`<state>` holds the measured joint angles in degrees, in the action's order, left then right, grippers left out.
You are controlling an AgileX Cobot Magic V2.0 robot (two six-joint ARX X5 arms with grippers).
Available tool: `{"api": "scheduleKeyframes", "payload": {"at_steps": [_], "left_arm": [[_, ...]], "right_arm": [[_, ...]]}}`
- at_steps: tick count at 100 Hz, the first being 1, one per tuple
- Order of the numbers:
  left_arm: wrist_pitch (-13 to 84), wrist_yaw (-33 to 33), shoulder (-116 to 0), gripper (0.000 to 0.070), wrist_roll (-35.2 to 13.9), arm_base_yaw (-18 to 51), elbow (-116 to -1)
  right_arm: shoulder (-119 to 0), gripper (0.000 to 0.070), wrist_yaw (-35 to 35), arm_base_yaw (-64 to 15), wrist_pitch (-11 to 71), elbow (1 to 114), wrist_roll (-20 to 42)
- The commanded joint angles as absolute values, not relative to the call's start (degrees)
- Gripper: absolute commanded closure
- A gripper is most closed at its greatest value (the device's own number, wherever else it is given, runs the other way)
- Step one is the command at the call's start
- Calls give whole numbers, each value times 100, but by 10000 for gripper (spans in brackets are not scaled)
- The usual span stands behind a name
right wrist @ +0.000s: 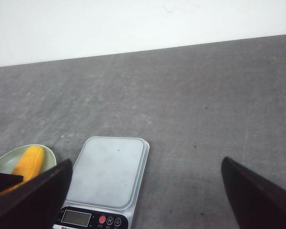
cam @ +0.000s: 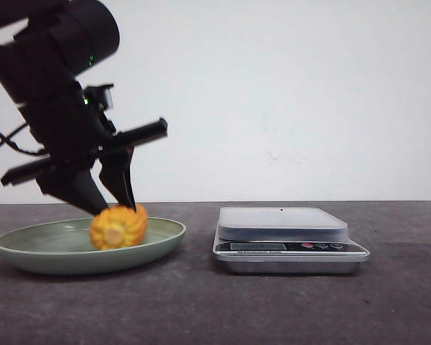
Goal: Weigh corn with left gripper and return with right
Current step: 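Lower the left gripper over the yellow corn cob and grasp it, then carry the corn with the left gripper onto the scale and release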
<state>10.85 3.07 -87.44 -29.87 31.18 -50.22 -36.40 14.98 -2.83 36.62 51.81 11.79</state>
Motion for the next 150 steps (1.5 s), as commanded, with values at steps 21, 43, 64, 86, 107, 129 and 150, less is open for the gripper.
{"api": "scheduleKeyframes", "payload": {"at_steps": [21, 43, 64, 86, 107, 129, 150], "left_arm": [[1695, -3, -8311, 696, -2436, 3745, -6145], [1675, 47, -9170, 695, -2390, 4327, -7288], [1695, 187, -10512, 696, -2471, 4510, -8300], [1691, 261, -11286, 696, -2646, 4578, -8600], [1723, 292, -11443, 636, -2565, 4602, -8597], [1667, 298, -11428, 160, -2467, 4696, -8604], [1747, 456, -11078, 139, -2161, 4829, -8641]], "right_arm": [[-3658, 67, 1505, -292, 3697, 5262, 1120], [-3658, 67, 1505, -292, 3686, 5262, 1146], [-3647, 67, 1503, -292, 3854, 5262, 1135], [-3647, 67, 1498, -292, 4010, 5262, 1127], [-3649, 66, 1500, -292, 4036, 5262, 1114], [-3653, 66, 1500, -292, 4036, 5262, 1114], [-3653, 66, 1498, -292, 4038, 5262, 1044]]}}
